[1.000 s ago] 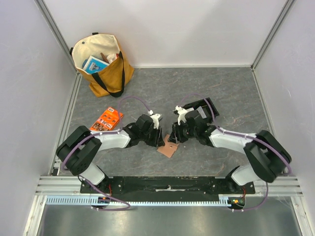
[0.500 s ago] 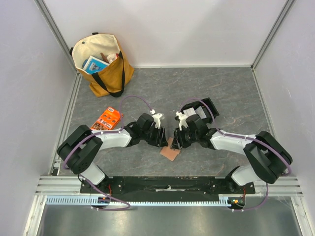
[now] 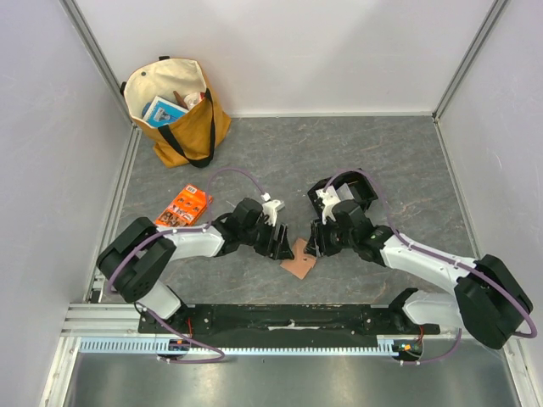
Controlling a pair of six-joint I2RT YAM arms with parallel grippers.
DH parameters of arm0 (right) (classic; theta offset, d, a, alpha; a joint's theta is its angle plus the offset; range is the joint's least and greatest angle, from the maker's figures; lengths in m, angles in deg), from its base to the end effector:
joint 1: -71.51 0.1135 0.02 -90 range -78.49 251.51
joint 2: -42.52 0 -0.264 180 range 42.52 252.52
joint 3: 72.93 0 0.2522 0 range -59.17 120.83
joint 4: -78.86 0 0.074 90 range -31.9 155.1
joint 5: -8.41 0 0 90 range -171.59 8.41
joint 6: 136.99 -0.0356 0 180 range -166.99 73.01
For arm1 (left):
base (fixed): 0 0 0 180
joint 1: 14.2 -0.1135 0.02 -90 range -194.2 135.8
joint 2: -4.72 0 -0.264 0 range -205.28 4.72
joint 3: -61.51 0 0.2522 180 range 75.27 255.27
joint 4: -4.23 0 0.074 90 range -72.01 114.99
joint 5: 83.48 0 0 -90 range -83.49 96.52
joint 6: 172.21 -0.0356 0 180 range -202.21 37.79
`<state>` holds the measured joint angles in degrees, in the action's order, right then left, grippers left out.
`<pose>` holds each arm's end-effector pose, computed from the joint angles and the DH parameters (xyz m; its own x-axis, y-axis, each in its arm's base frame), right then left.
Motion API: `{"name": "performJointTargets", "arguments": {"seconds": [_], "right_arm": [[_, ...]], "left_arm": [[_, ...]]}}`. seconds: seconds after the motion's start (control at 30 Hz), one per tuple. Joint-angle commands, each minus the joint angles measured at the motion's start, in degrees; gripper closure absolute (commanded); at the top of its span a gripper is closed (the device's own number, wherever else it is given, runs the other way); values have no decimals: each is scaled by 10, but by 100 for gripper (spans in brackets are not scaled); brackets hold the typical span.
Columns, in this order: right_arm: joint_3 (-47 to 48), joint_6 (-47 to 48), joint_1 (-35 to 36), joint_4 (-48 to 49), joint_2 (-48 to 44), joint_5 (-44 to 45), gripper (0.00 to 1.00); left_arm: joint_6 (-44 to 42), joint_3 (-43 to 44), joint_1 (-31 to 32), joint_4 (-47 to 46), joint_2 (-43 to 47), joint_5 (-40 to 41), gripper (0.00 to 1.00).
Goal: Put the credit cards into the card holder
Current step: Open the card holder at the center of the board.
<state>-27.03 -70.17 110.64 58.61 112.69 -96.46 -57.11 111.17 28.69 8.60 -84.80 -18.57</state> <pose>0.1786 0.1571 0.1822 -0.7960 -0.1571 -0.5846 -0.4771 0.7572 0.4461 0.2004 -0.2067 0.1417 -0.8187 0.2362 -0.5234 0.5430 0.6150 -0.5718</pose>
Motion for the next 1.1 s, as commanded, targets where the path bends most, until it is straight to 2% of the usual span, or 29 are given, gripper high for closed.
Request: {"name": "performJointTargets", "arguments": {"seconds": [0.0,0.13,0.23,0.3,0.57,0.67,0.77,0.87,1.07], "right_arm": [[-24,-26,-1,-31,-1,20,51],[-37,-26,-1,-24,17,7,53],[-42,-29,-1,-21,29,-6,55],[-52,-41,-1,-6,37,-26,60],[-96,-78,-1,38,50,-40,61],[-96,-78,-1,38,47,-38,61],[-80,-57,-2,21,30,-35,60],[-53,-23,-1,-7,-17,-5,58],[-16,10,-5,-1,-42,-2,56]], "left_arm": [[-22,-21,19,56,-50,-26,27],[-12,-12,33,47,-82,-19,32],[-8,-9,40,46,-103,-14,39],[-4,-11,44,39,-116,-9,45],[21,-7,54,-5,-142,-40,64],[21,-3,54,-5,-143,-45,79],[5,16,53,29,-143,-32,98],[-39,57,53,121,-143,-14,98],[-109,96,53,202,-121,-6,98]]}}
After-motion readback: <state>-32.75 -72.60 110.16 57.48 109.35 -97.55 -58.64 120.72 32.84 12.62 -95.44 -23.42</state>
